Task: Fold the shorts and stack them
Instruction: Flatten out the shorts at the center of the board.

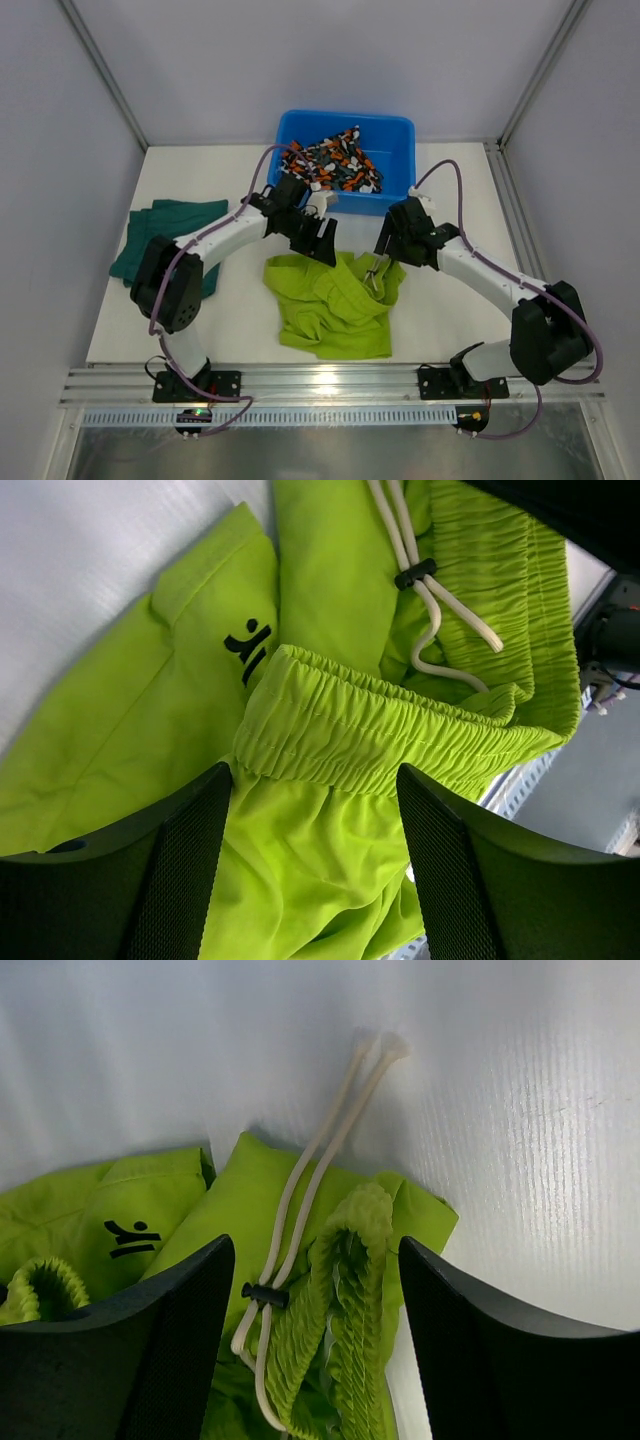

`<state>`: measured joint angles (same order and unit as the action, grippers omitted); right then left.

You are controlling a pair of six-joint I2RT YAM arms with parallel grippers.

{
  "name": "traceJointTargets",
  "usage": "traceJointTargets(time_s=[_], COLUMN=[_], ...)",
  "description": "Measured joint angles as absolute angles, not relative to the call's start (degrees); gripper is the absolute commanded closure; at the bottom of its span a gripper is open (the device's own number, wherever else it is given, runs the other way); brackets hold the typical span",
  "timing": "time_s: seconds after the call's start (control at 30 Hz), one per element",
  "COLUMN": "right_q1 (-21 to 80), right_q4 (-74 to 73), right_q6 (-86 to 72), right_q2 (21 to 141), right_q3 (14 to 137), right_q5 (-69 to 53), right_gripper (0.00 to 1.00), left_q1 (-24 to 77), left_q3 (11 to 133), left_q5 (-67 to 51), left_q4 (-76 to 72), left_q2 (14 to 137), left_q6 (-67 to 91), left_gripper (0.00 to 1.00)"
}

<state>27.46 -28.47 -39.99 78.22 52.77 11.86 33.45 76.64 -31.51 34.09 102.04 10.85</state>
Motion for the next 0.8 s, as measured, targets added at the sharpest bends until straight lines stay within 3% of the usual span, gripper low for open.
traceJointTargets(time_s=[0.17,0.27,0.53,0.6,0.8], right_q1=[27.27,27.24,26.3,25.26,22.9], right_q4=[-28.36,-28.27,-27.16,-26.28,-25.15], right_q6=[-41.47,-42.37,-41.58,-40.71,-39.0], right_q2=[82.15,82.15,81.89,81.25,79.7], right_q3=[52.64,52.49,50.35,48.6,45.54], right_q5=[10.31,10.0,9.52,8.82,7.53], right_gripper=[0.37,0.48,0.92,0.96,0.96], left_q1=[33.45,33.45,30.59,29.69,30.2], left_q3=[76.82,77.08,84.47,86.91,89.14], left_q5=[-35.77,-37.26,-43.05,-45.06,-48.62], left_q4=[32.84,32.23,37.36,39.48,44.64], left_q2=[103.24,104.14,109.58,111.44,115.72], left_q6=[10.02,9.82,4.64,2.59,-0.97], left_gripper=[0.34,0.32,0.3,0.27,0.27])
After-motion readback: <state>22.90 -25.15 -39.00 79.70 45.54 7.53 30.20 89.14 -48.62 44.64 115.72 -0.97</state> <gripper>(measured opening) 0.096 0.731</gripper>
